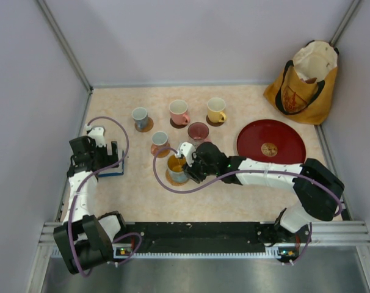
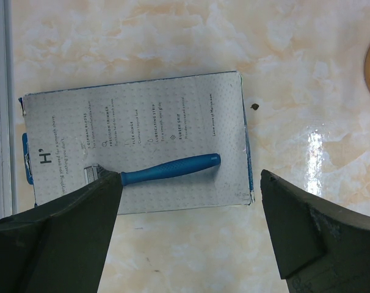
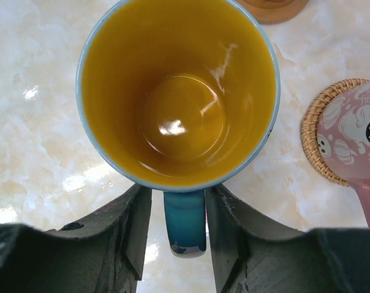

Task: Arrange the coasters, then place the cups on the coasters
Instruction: Place the cup on the coaster, then reset both arms

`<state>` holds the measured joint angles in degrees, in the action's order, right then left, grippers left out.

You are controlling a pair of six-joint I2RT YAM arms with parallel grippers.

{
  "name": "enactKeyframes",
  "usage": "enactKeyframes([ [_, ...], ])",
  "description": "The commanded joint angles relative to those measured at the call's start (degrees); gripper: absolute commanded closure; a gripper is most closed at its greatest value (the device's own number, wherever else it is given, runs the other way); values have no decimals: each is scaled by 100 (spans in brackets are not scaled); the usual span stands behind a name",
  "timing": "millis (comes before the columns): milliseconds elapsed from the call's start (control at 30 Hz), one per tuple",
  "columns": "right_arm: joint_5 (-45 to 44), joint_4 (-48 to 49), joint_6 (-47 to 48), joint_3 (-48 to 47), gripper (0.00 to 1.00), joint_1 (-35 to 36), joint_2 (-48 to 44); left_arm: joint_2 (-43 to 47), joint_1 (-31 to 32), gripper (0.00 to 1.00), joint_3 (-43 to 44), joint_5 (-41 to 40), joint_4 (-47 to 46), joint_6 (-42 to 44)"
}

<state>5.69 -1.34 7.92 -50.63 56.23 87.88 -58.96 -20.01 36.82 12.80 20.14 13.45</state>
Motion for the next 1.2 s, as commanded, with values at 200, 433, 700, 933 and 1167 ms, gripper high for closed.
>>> enactKeyframes([
  [200, 116, -208, 376, -456, 23, 55, -490, 104, -38, 1, -34, 91, -230, 35],
  [433, -216, -1323, 1043, -1044, 1, 64, -1210, 209, -38, 1, 27, 48, -177, 17],
  [700, -2359, -1115, 1475, -1563, 1, -541, -2239, 692, -38, 1, 843, 100, 358, 315],
  [933, -4269, -59, 1783, -1853, 1, -1841, -2722, 684, -29, 1, 2354, 565, 938, 316],
  [1167, -4358, 90, 1713, -1907, 1, -3344, -3557, 0, 128, 1, 3717, 813, 1044, -62],
])
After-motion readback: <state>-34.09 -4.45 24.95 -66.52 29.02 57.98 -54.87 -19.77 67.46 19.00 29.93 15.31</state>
